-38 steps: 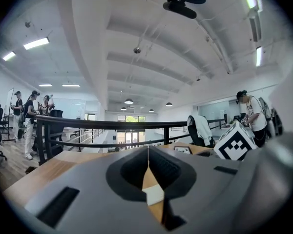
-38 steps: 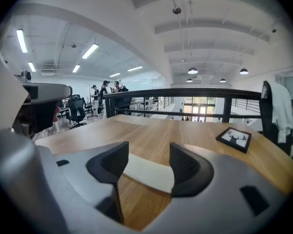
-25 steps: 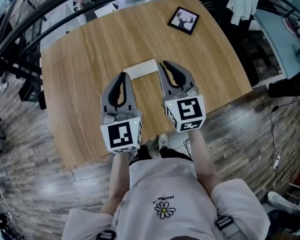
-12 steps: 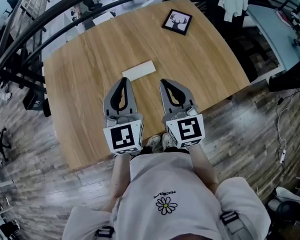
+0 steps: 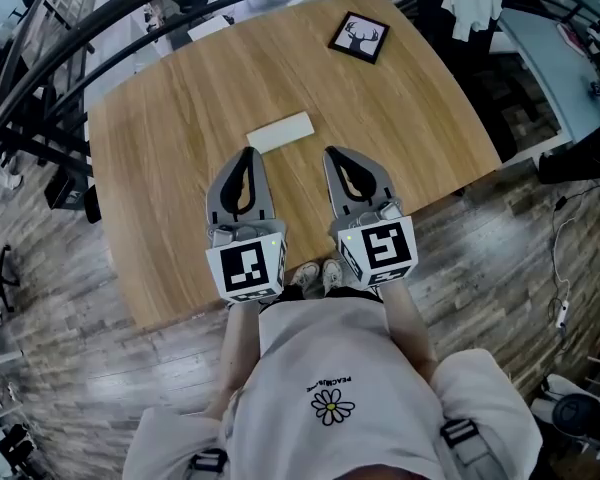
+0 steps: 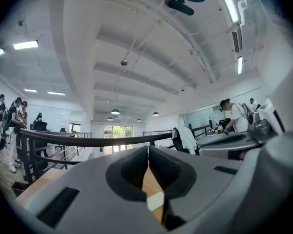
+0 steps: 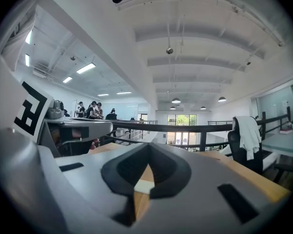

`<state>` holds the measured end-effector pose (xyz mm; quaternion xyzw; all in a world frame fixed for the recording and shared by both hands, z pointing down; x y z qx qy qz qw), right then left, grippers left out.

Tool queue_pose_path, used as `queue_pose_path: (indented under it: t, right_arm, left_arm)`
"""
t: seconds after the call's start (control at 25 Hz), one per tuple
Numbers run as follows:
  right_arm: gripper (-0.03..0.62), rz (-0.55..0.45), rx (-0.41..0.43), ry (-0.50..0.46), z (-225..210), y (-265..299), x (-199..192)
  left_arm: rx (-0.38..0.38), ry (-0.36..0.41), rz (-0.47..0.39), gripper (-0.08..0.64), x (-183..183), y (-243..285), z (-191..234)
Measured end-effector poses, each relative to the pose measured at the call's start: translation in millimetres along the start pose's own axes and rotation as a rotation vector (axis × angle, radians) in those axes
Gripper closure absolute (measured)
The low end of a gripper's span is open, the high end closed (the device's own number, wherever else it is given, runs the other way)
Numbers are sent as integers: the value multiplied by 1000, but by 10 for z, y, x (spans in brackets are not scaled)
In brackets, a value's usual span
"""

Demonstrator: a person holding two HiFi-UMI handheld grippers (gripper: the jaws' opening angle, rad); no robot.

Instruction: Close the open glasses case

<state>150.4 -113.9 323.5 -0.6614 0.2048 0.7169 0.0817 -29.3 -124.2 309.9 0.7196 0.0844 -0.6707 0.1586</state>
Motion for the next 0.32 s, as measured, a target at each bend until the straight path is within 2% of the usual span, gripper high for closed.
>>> queue_pose_path:
  t: [0.32]
  right_arm:
    - [584, 8, 32, -36, 95, 41, 19]
  left_arm:
    - [5, 2, 2, 540, -9, -21, 17]
Point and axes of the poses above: the fingertips, and each gripper's own axes: y forward along the fingers, z to its left, x out of its top, the point moved 8 cm from there along -y, backward along the fingers, and after that the axes turned 8 degrees about z, right-handed, at the moved point
